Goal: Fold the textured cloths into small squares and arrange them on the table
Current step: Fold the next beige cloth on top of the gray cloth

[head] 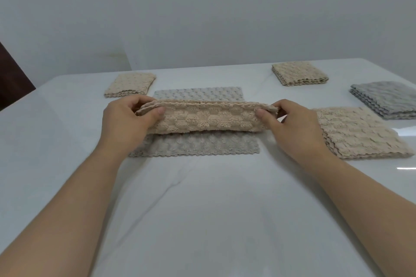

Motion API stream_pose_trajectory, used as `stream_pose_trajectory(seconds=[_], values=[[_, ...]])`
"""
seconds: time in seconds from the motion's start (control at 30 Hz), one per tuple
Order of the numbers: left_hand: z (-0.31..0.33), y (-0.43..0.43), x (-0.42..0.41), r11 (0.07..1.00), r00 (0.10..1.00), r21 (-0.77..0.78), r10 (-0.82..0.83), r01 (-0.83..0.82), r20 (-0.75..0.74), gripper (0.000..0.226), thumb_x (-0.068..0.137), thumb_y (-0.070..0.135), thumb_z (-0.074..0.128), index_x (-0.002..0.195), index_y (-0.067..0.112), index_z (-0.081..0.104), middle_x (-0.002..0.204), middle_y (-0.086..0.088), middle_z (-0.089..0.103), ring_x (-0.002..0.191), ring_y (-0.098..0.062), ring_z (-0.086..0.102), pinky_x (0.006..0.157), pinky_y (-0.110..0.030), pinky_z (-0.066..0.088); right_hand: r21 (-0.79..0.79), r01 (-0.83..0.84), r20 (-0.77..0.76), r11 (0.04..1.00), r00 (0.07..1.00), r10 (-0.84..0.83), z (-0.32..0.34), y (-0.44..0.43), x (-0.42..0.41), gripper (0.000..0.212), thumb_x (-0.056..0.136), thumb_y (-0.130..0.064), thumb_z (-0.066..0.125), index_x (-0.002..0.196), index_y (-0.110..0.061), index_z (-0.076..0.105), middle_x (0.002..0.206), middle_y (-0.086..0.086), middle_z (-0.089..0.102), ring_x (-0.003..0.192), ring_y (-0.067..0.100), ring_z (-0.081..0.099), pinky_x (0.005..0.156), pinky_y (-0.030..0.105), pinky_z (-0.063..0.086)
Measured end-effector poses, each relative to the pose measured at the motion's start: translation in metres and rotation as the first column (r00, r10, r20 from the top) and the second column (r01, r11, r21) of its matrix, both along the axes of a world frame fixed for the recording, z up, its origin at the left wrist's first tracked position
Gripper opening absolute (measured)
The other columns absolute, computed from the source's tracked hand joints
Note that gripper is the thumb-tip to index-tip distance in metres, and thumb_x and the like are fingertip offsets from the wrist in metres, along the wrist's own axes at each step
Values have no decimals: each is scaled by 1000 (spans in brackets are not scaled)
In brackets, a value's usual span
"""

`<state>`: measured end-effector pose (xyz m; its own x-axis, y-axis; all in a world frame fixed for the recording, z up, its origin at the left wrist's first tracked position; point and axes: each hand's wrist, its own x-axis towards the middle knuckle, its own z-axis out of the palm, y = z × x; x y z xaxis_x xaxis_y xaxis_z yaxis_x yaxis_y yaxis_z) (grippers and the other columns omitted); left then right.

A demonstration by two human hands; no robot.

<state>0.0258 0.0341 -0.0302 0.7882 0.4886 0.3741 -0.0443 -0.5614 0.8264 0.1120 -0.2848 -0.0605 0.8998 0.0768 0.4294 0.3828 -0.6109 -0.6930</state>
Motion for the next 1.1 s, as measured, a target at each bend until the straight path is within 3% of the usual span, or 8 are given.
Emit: stream_pose_trajectory(seconds=[0.13,0.33,0.43,0.57,0.63,0.73,0.83,1.1], values=[[-3,6,3,994,998,-107,-5,11,55,18,87,20,80,94,35,74,87,-4,77,86,-26,73,90,-45,59,79,-26,-63,997,998,31,-2,4,2,20,97,-40,65,91,-21,67,83,-9,70,62,15,68,70,31,52],[-5,8,7,987,992,-153,65,-49,105,12,85,30,82,93,29,73,84,5,75,81,-10,71,87,-29,56,256,-62,-128,965,987,97,-1,5,0,6,102,-26,60,101,-20,61,103,-6,69,49,14,70,51,11,41],[-4,7,7,989,991,-135,67,-51,114,13,83,33,83,86,28,71,82,4,75,75,-9,68,85,-33,55,305,-68,-142,950,983,116,0,7,-1,6,103,-24,58,100,-20,58,105,-6,67,50,17,71,44,18,43],[-6,9,7,990,994,-135,62,-49,90,26,79,40,86,90,21,72,87,-6,76,78,-17,70,84,-41,57,325,-64,-172,944,977,126,-2,7,3,11,104,-21,55,94,-23,58,83,-9,71,56,21,73,57,41,51],[-6,10,7,990,994,-130,73,-62,78,29,77,42,86,88,21,71,84,-6,75,71,-19,68,76,-42,58,323,-68,-179,944,975,131,-4,7,5,11,104,-20,55,95,-24,59,73,-8,71,59,21,74,62,45,53],[-5,7,7,991,995,-121,69,-59,77,24,81,38,84,87,22,68,85,-5,73,45,-16,58,48,-27,50,391,-62,-186,918,972,145,-4,9,5,7,105,-16,53,101,-16,59,96,6,71,61,19,74,53,30,54],[-5,4,7,993,996,-104,67,-62,50,28,89,37,77,99,14,64,88,-1,73,32,-20,54,36,-22,40,408,-64,-183,911,972,150,-2,10,3,7,106,-17,52,104,-15,58,106,6,70,66,22,76,57,35,59],[3,-9,2,939,990,-319,-98,127,106,24,100,21,64,109,0,56,89,-5,78,74,-32,77,61,-35,62,476,-103,-116,873,977,179,2,6,1,11,104,-21,57,94,-24,62,104,-1,74,90,20,74,82,47,62]])
